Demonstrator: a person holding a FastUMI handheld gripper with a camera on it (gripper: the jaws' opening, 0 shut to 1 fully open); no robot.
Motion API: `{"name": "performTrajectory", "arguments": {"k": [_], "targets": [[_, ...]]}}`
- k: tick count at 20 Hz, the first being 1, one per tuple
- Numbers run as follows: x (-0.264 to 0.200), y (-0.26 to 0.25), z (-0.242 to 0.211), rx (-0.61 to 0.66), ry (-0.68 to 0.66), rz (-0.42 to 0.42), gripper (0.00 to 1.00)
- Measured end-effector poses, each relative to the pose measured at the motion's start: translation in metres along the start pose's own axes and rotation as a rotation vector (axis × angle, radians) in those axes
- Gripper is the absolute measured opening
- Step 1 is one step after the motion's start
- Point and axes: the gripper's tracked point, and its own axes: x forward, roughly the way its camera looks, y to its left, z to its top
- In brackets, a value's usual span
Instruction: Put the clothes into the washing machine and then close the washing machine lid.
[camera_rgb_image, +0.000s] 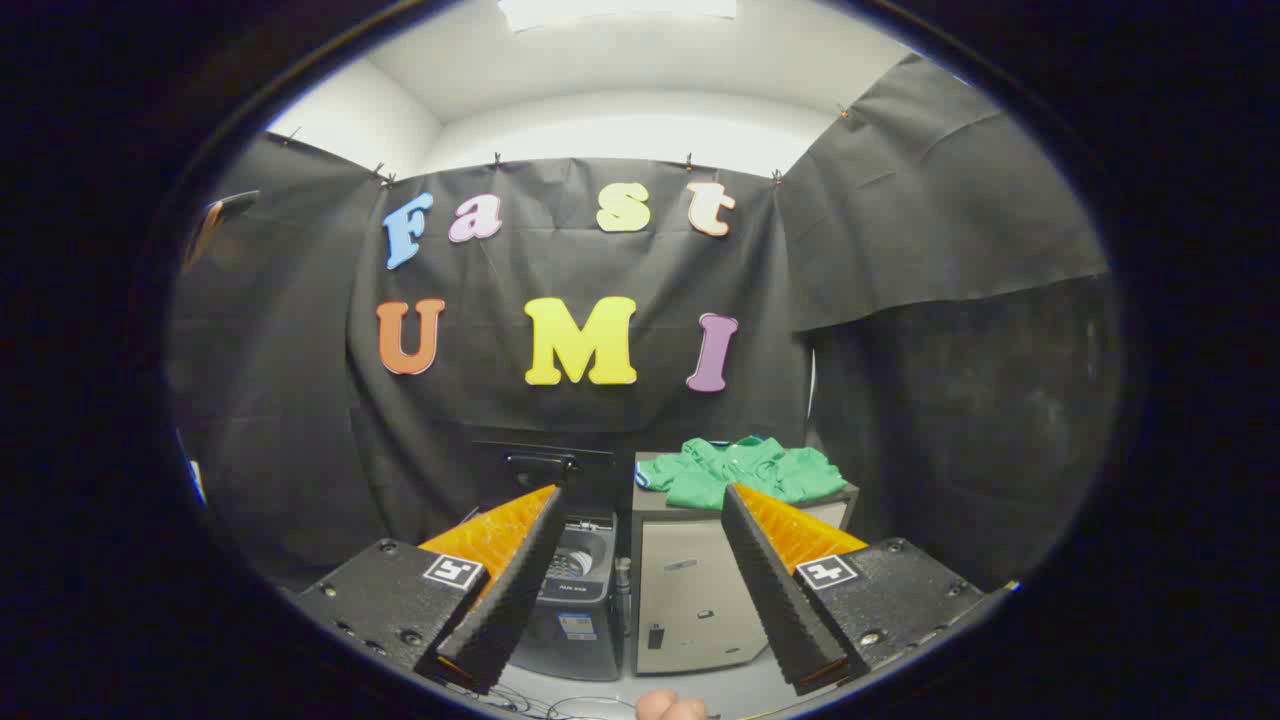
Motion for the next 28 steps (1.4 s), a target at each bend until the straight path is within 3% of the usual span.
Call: {"name": "performTrajectory", "arguments": {"k": [28], "targets": [[0.007,-0.003,0.012,0.054,0.011,-0.008,0.99]]}}
